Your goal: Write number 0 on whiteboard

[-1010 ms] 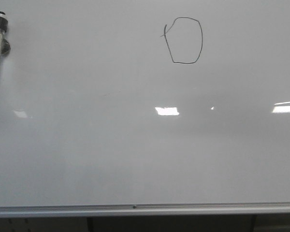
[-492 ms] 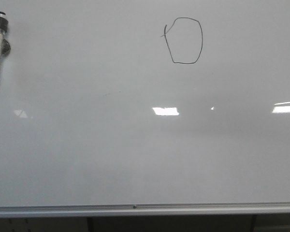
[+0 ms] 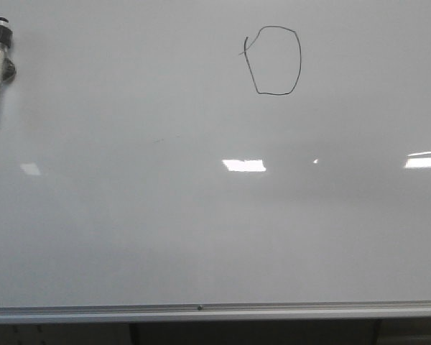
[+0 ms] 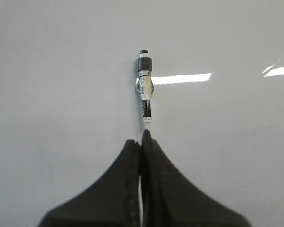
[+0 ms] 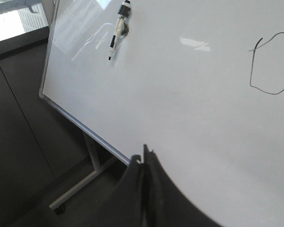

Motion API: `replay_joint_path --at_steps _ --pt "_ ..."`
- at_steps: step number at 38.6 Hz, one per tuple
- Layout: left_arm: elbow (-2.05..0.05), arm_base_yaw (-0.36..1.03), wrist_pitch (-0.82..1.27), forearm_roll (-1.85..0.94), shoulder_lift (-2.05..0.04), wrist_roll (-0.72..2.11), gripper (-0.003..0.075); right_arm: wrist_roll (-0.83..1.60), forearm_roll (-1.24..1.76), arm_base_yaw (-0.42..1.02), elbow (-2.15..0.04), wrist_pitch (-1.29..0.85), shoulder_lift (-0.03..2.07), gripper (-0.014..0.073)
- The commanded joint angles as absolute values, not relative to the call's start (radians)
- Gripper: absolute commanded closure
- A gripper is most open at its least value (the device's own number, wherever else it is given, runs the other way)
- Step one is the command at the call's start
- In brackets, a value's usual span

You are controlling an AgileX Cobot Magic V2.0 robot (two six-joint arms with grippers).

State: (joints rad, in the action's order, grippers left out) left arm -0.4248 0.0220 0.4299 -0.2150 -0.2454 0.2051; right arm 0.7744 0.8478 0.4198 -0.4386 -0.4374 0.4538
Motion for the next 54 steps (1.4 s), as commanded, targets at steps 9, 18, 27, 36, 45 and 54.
replay_joint_path --at_steps 9,18,27,36,45,54 --pt "-0.45 0.02 0.344 -0.232 -0.252 0.197 0.074 0.784 0.871 0.419 -0.464 -0.394 0.458 0.0662" --pt "-0.45 0.02 0.337 -0.232 -0.252 0.197 0.074 0.784 0.871 0.419 -0.464 -0.394 0.458 0.0662" --pt "-0.302 0.02 0.092 0.0 -0.131 -0.046 0.074 0.784 0.871 0.419 -0.464 -0.395 0.458 0.0662" --pt "-0.095 0.02 0.044 0.009 0.023 -0.061 0.074 0.784 0.871 0.419 -0.464 -0.396 0.458 0.0662" --pt "0.029 0.02 0.021 0.0 0.021 -0.061 0.074 0.784 0.871 0.419 -0.464 -0.402 0.458 0.0662" --pt "0.029 0.02 0.053 0.0 0.021 -0.061 0.074 0.784 0.871 0.419 -0.464 -0.402 0.458 0.0662"
